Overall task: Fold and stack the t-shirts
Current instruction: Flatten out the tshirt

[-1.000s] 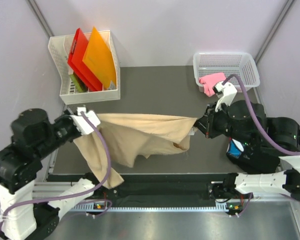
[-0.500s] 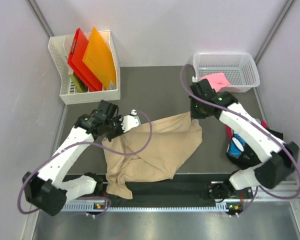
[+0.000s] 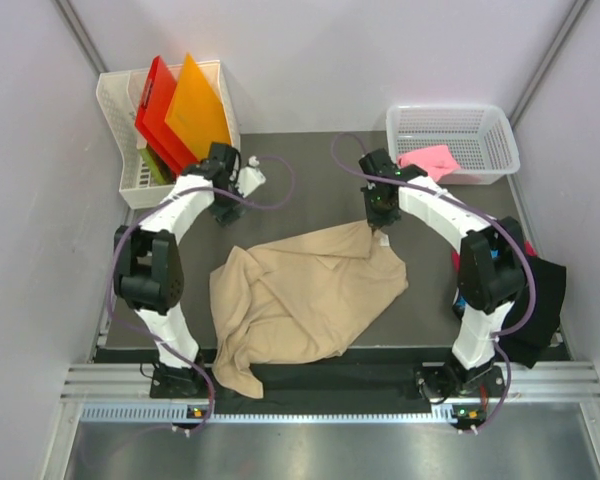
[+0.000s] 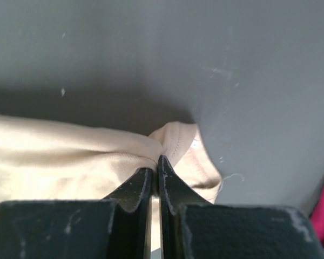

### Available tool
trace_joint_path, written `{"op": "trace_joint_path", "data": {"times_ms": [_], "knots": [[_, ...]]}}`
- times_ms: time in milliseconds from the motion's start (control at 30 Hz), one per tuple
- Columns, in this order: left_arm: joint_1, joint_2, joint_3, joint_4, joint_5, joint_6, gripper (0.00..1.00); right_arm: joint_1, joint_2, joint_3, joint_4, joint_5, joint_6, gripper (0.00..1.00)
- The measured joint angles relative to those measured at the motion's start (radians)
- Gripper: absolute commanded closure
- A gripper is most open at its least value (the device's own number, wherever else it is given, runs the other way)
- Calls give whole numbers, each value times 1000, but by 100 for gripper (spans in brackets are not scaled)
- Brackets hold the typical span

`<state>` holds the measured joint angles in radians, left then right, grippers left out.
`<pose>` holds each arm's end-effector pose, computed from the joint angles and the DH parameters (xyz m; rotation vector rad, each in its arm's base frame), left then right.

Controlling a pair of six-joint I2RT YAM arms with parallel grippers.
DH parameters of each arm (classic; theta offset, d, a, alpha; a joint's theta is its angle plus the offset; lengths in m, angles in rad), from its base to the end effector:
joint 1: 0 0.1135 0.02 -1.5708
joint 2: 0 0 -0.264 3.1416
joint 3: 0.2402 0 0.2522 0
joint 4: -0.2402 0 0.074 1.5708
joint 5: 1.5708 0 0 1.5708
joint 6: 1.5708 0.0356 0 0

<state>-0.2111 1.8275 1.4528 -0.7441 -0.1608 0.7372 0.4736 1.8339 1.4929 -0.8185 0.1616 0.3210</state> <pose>0.3773 -0.0750 0.2369 1.1981 2.4450 0.3745 0.3436 0.1697 0.2430 -0.1604 2.6967 0.0163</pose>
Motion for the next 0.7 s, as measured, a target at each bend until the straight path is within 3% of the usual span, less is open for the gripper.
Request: {"op": "trace_joint_path", "data": {"times_ms": [133,367,700], "knots": [[-40,-79,86,-97,71,-70,12,-47,14,15,21,-10,-14,100],[-328,-202,16,-253,235,-266,22,-71,66,34,34,-36,-15,100],[-345,-74,-90,-299,178,-415,28,-70,80,34,38,-64,-14,100]]}}
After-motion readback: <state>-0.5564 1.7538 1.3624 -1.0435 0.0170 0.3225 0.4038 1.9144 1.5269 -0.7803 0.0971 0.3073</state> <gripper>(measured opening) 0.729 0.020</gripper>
